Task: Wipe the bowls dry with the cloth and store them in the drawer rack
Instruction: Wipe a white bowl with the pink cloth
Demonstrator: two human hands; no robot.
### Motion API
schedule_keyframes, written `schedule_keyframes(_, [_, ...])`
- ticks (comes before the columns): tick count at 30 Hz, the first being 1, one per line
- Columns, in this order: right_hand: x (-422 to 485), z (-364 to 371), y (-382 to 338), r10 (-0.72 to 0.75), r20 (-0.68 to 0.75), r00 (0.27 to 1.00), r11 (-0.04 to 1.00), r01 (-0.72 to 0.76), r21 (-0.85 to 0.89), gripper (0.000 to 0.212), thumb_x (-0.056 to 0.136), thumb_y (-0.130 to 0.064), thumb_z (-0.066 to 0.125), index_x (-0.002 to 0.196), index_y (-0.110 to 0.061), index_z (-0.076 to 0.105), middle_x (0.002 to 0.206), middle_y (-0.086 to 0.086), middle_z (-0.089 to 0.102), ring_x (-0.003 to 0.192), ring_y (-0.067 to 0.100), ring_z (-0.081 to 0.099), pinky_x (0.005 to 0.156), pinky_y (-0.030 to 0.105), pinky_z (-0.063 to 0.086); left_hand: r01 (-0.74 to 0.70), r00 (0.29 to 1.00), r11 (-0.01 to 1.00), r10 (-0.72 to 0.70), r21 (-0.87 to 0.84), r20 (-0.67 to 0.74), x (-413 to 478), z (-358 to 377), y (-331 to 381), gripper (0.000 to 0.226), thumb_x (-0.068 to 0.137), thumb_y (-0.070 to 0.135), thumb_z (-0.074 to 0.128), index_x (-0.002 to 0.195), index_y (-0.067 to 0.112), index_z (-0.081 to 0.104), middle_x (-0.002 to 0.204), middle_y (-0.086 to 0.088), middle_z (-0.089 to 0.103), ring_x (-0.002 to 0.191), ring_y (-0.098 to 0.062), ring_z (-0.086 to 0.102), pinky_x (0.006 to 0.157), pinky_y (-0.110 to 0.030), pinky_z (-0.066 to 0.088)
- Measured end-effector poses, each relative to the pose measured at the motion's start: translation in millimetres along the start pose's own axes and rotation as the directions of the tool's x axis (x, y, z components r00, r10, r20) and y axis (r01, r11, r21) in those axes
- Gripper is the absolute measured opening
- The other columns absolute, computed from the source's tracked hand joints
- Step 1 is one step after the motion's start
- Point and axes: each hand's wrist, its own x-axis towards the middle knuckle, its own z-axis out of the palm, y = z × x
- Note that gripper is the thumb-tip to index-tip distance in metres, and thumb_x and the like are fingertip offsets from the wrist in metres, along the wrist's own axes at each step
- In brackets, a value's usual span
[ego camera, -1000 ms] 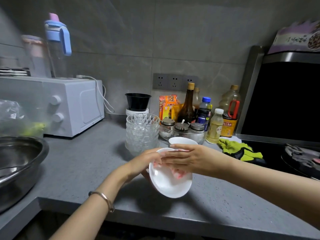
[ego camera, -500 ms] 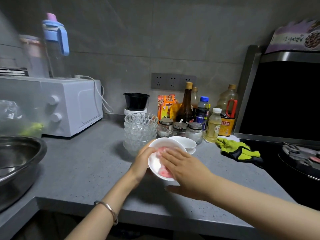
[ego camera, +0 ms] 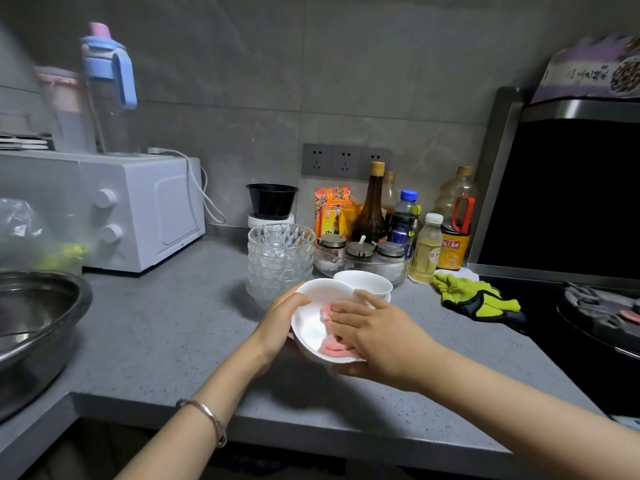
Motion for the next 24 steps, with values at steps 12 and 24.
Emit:
schedule_keyframes(12, [-6,-21,-1,0.133,0.106,0.985,0.856,-0.168,0.489,0.024,0.085,-0.04,0.067,0.088,-0.016,0.065,0.078,-0.001,0.062,0.069,0.018,0.049,0.068,0.037,0.046,-0.287,0.955,0.923,0.254,0.257,0.156,9,-3,-5,0.037,0.092,0.05,0.039,0.125,0.038,0.047,0.131,0.008,0.049,0.121,-0.009,0.046,0.096,-0.019,0.037])
schedule_keyframes(24, [-14,-28,-9,0.32,-0.128,0.939,0.645,-0.117,0.756,0.056,0.081,-0.047,0.067,0.131,-0.026,0.053,0.119,-0.02,0.058,0.108,-0.003,0.053,0.09,0.022,0.048,-0.337,0.872,0.942,0.308,-0.009,-0.381,8,9,-8,0.055,0.1,0.017,0.045,0.047,0.023,0.032,0.041,0.014,0.029,0.04,-0.003,0.024,0.045,-0.025,0.019])
